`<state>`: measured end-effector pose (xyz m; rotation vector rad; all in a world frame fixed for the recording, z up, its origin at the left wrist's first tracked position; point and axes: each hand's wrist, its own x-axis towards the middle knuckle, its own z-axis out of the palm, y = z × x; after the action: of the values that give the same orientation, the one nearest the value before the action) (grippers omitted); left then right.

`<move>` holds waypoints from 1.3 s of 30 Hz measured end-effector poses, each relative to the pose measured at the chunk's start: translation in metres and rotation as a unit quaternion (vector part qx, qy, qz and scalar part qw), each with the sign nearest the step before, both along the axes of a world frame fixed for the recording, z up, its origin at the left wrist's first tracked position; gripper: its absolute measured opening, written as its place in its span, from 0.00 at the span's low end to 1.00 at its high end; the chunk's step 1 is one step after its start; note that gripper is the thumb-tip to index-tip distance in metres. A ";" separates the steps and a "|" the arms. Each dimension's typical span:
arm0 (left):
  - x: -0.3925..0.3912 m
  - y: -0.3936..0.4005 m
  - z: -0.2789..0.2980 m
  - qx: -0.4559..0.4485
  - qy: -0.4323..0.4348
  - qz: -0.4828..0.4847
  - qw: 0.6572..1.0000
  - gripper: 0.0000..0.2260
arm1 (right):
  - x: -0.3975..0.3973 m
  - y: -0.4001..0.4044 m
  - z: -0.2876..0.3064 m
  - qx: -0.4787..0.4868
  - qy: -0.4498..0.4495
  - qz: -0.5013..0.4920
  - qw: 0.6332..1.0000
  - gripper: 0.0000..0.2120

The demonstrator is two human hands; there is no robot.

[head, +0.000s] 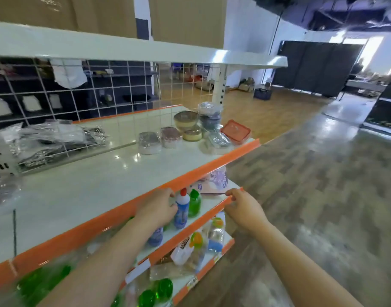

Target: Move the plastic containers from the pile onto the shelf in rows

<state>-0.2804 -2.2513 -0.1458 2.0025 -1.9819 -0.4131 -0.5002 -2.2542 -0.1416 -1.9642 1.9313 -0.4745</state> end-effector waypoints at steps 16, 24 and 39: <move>-0.004 -0.177 -0.004 -0.028 0.021 0.125 0.991 0.16 | -0.019 -0.177 0.007 -0.019 -0.028 -0.012 0.999 0.26; 0.041 -0.252 -0.012 -0.086 0.057 0.301 0.948 0.25 | 0.004 -0.261 0.012 -0.044 0.033 0.029 0.998 0.29; 0.059 -0.314 -0.030 -0.016 0.198 0.421 0.885 0.45 | 0.038 -0.326 -0.001 -0.022 -0.021 0.087 0.996 0.27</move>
<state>-0.2215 -2.5656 -0.1757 2.2792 -0.7560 -0.5007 -0.4623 -2.5805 -0.1426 -2.1099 1.7179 -0.5103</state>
